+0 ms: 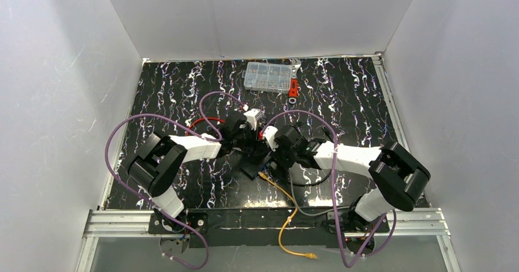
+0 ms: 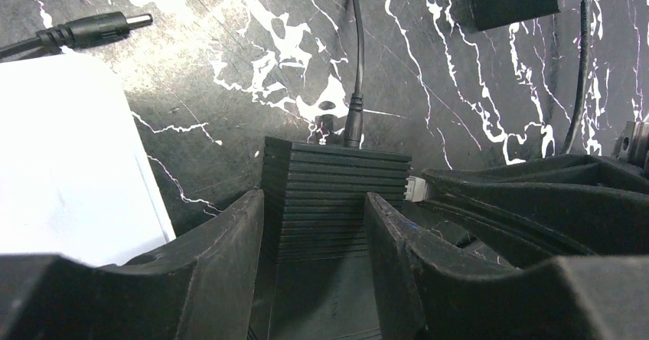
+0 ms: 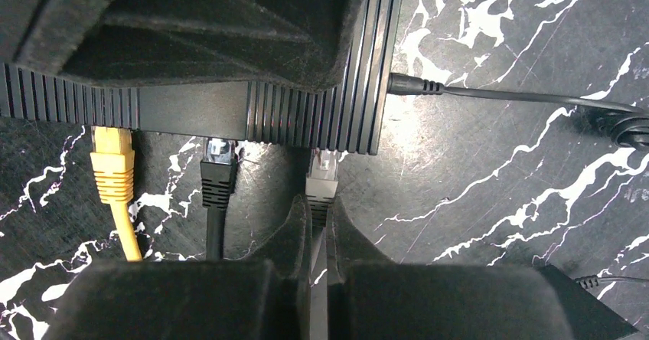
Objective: Insert the plug into the switch port
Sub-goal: Insert the connector into the switch port.
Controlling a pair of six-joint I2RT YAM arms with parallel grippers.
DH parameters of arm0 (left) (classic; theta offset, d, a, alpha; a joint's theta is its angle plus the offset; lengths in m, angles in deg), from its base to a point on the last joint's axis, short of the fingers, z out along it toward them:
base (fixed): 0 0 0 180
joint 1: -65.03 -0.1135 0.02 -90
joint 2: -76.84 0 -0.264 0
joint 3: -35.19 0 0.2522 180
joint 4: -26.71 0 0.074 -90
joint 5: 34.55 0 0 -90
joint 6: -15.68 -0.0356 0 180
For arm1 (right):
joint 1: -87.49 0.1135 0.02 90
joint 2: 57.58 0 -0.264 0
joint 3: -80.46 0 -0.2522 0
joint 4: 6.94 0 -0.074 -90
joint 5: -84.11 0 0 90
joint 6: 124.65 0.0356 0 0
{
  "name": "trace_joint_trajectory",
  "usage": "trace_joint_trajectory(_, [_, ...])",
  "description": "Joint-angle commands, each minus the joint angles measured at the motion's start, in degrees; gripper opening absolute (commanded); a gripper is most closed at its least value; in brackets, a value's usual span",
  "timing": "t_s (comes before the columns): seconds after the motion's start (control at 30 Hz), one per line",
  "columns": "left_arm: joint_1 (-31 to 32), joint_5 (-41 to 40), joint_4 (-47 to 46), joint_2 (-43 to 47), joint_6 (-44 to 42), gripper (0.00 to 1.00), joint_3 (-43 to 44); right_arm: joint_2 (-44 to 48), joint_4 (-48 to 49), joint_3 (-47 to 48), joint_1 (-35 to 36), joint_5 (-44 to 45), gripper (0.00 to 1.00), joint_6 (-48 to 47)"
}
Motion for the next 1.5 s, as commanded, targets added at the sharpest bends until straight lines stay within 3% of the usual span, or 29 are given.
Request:
trace_joint_trajectory(0.0, [2.99, 8.56, 4.31, -1.99, -0.21, 0.45, -3.09, -0.55, 19.71, 8.72, -0.66, -3.26, 0.01, -1.59])
trace_joint_trajectory(0.67, [3.96, 12.05, 2.69, -0.94, 0.67, 0.44, -3.22, -1.94, 22.42, 11.4, -2.05, -6.61, 0.01, -3.5])
trace_joint_trajectory(1.1, [3.91, 6.25, 7.33, 8.23, 5.75, 0.69, -1.52, 12.33, 12.68, -0.06, -2.05, 1.1, 0.01, -0.16])
trace_joint_trajectory(1.23, [3.96, 1.55, 12.81, 13.56, 6.79, 0.78, 0.87, 15.9, 9.38, -2.0, -2.16, 5.82, 0.01, 0.67])
trace_joint_trajectory(1.33, [3.93, -4.27, 19.52, 18.44, 7.31, 0.96, 3.54, 18.17, 7.74, -2.86, -2.8, 9.51, 0.01, 1.18])
trace_joint_trajectory(1.47, [3.94, -9.64, 28.81, 23.31, 7.18, 0.98, 7.41, 19.55, 5.84, -2.62, -5.21, 12.5, 0.01, 2.68])
